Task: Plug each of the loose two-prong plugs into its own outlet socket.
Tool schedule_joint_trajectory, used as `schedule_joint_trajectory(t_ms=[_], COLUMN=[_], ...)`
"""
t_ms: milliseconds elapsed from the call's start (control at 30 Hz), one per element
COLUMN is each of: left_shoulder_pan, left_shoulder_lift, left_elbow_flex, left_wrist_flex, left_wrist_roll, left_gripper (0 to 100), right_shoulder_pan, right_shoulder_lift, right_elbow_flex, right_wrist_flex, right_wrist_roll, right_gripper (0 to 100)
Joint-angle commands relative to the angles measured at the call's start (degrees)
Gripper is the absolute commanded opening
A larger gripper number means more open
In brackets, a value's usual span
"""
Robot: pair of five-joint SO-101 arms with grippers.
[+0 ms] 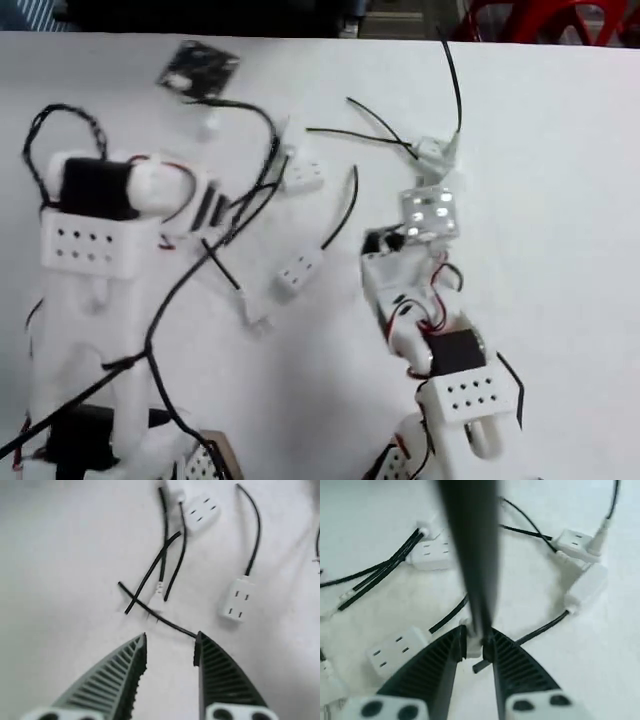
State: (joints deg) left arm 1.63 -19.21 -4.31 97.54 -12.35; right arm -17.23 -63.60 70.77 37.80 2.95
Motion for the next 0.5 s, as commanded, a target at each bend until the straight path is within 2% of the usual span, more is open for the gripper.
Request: schedule_joint_trajectory(t_ms=[0, 233, 467], left_shoulder_pan=[-6.55, -10.68, -13.93], left_shoulder_lift=[-5.85, -17.1, -28.79], left_elbow_flex=[9.76, 26.55, 46.15], left_wrist_flex=[-5.63, -16.44, -30.15], left_wrist_roll=[0.0, -0.44, -0.09], left_gripper=[16, 16, 17], right_shoulder_pan=[-7.08, -15.87, -17.54], right_shoulder_lift=[0.22, 1.27, 17.01], right_elbow_flex=[-3.16, -3.25, -9.67], right_wrist_flex=[0.84, 0.92, 0.48], right_wrist_roll=[4.31, 9.76, 11.69], right_gripper=[1.8, 1.8, 1.8])
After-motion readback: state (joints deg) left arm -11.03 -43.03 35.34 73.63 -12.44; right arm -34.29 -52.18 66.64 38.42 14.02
